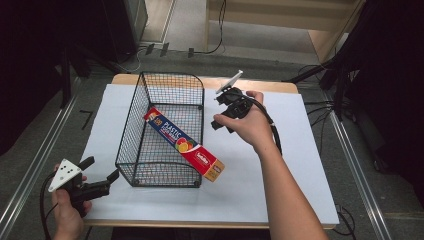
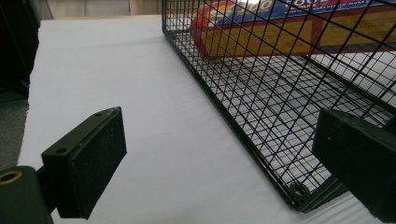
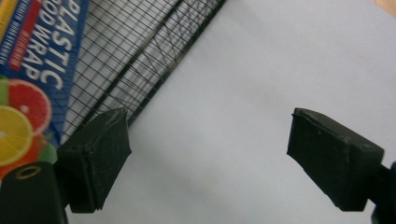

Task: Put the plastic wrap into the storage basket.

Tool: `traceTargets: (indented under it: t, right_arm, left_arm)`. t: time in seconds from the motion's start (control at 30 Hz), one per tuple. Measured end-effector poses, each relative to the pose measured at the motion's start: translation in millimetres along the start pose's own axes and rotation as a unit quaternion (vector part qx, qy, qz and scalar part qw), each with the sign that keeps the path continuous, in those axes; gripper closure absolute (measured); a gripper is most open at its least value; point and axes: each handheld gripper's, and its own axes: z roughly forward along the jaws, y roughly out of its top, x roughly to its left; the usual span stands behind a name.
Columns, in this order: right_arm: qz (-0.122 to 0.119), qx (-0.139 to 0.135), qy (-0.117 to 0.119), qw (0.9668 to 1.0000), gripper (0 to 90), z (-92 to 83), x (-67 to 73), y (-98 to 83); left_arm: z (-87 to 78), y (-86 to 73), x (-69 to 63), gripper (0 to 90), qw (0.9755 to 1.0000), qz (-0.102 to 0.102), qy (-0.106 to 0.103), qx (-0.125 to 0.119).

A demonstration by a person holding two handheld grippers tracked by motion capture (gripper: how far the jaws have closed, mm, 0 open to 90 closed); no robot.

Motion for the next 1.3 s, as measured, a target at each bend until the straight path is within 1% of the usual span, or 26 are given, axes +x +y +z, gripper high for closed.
traceTargets:
  t: [0.33, 0.47, 0.57, 0.7, 1.0, 1.2, 1.3]
  right_arm:
    - [0.033, 0.0, 0.0, 0.9994, 13.6, 4.7, -30.4, -29.4]
    - [0.041, 0.0, -0.002, 0.9992, 13.6, 6.9, -40.4, -42.6]
    - [0.049, -0.003, -0.003, 0.9988, 13.6, 8.3, -46.7, -53.7]
    - [0.058, -0.011, 0.004, 0.9982, 13.2, 10.8, -55.9, -70.3]
    - [0.084, -0.031, 0.006, 0.996, 10.5, 12.0, -72.2, -108.6]
    - [0.092, -0.039, 0.002, 0.995, 10.1, 12.1, -78.8, -135.0]
    - [0.101, -0.051, 0.005, 0.9936, 10.1, 12.1, -81.8, -148.9]
  left_arm:
    - [0.7, 0.1, -0.8, 3.5, 1.0, 0.001, -0.002, 0.001]
    - [0.7, 0.0, -1.1, 3.5, 1.0, 0.002, -0.001, 0.001]
    - [0.5, 0.1, -1.3, 3.4, 1.0, 0.002, -0.001, 0.001]
    - [0.2, 0.0, -1.1, 3.5, 1.0, 0.002, -0.002, 0.001]
    - [0.9, -0.1, -2.0, 3.5, 1.0, 0.002, -0.001, 0.001]
    - [-0.1, 0.3, -2.0, 3.5, 1.0, 0.004, 0.0, 0.0]
    - [-0.1, 0.1, -2.0, 3.4, 1.0, 0.003, 0.001, 0.0]
